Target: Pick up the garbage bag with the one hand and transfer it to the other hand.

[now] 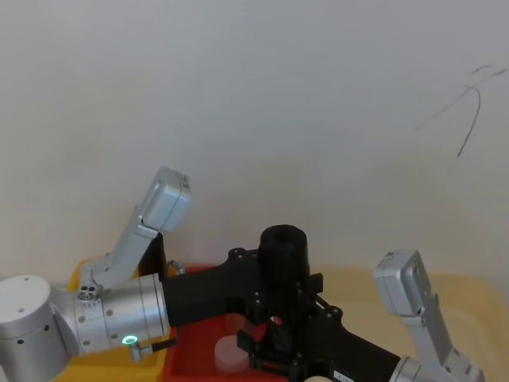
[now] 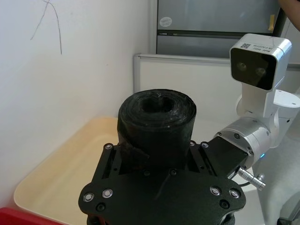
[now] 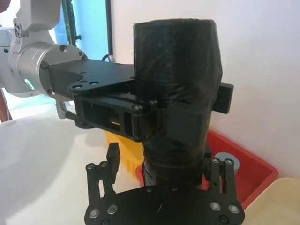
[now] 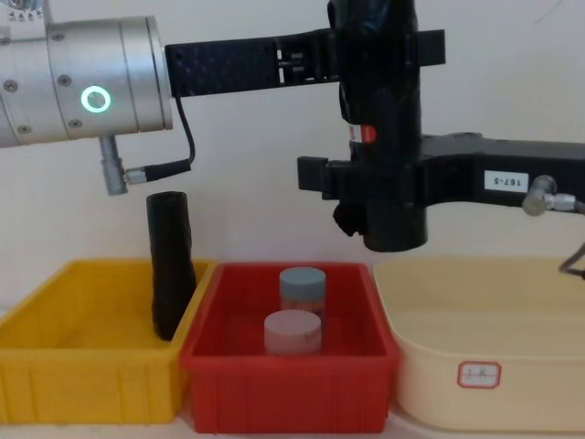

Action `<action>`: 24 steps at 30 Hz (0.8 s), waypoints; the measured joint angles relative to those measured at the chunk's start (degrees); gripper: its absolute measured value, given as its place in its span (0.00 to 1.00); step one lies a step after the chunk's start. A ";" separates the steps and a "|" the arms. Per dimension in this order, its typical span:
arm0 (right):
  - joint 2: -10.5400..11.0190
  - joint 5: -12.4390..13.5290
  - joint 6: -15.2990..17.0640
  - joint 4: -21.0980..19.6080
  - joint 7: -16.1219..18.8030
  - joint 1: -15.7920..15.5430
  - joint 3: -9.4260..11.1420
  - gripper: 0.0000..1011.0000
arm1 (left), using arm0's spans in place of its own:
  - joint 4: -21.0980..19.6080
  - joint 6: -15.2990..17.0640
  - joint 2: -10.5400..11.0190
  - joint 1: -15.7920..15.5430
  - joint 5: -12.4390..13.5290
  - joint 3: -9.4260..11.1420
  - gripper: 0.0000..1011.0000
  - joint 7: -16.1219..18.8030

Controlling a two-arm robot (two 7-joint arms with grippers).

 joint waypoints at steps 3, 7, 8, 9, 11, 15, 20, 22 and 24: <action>-0.01 0.10 -0.02 0.09 0.05 0.15 -0.11 0.95 | 0.02 0.09 0.00 -0.02 -0.04 0.26 0.49 0.10; -0.03 0.18 -0.04 0.20 0.08 0.31 -0.24 0.86 | 0.04 0.19 0.00 -0.03 -0.07 0.50 0.49 0.19; -0.04 0.21 -0.05 0.23 0.09 0.34 -0.28 0.86 | 0.05 0.22 0.00 -0.04 -0.09 0.56 0.49 0.22; -0.04 0.22 -0.06 0.24 0.09 0.37 -0.29 0.80 | 0.06 0.23 -0.01 -0.04 -0.10 0.60 0.49 0.23; -0.05 0.25 -0.07 0.28 0.10 0.44 -0.33 0.76 | 0.06 0.25 -0.01 -0.05 -0.11 0.67 0.49 0.23; -0.06 0.29 -0.09 0.35 0.11 0.51 -0.39 0.63 | 0.08 0.29 -0.01 -0.07 -0.16 0.81 0.49 0.24; -0.06 0.36 -0.10 0.38 0.11 0.56 -0.45 0.53 | 0.11 0.30 0.00 -0.10 -0.17 0.91 0.49 0.28; -0.05 0.44 -0.10 0.39 0.10 0.56 -0.46 0.53 | 0.11 0.30 -0.01 -0.11 -0.18 0.93 0.49 0.29; -0.04 0.62 -0.10 0.38 0.05 0.55 -0.46 0.53 | 0.12 0.30 -0.01 -0.11 -0.18 0.96 0.49 0.31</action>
